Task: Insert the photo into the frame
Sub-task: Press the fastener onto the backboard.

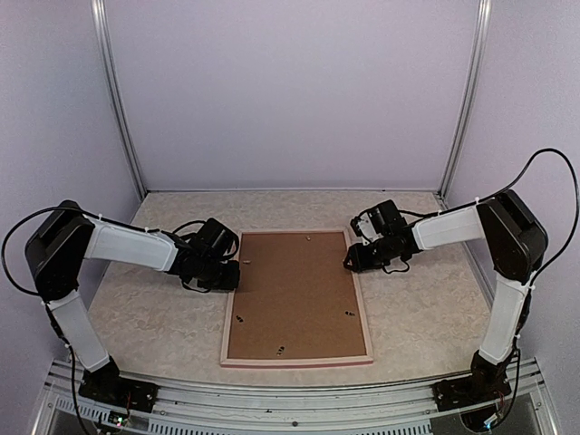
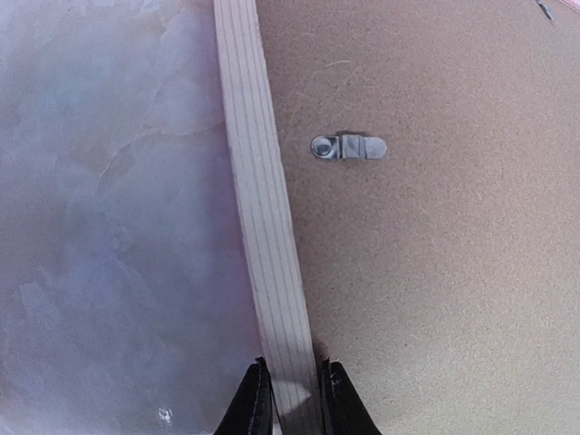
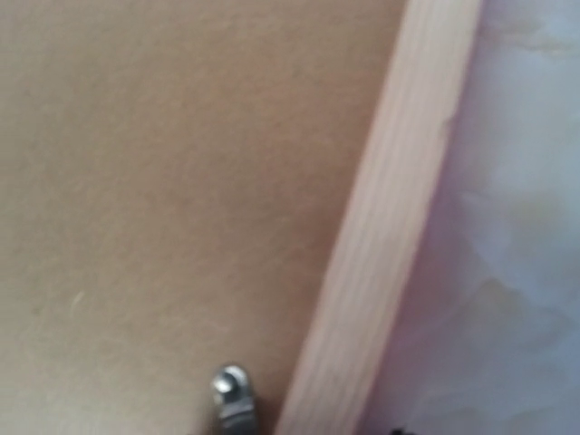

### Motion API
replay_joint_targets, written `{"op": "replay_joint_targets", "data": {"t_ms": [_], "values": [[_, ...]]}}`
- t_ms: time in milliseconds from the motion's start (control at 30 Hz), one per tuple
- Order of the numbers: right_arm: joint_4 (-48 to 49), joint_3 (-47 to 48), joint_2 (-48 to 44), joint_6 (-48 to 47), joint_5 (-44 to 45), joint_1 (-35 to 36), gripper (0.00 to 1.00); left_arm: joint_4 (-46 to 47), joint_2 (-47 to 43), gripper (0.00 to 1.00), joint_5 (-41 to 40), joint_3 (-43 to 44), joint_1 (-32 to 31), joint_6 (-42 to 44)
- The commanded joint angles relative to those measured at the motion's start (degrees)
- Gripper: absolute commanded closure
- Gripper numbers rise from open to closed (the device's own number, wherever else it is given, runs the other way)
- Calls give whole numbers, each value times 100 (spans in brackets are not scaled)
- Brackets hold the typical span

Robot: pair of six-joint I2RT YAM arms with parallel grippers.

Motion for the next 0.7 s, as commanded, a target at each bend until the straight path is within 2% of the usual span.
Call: {"op": "replay_joint_targets", "data": {"t_ms": [0,200,400,667], "values": [[-116,105,41,-30,-489,-96,54,-115,144,100,-25,109,-9,255],[-91,192,64,13,-600,-142,54,-113,169,100,-13,107,-10,268],[-71,320,117,55,-577,-251,62,-121,151,100,-18,107,-11,277],[-189,412,292,-110,-589,-263,65,-139,136,100,-18,111,-9,277]]}}
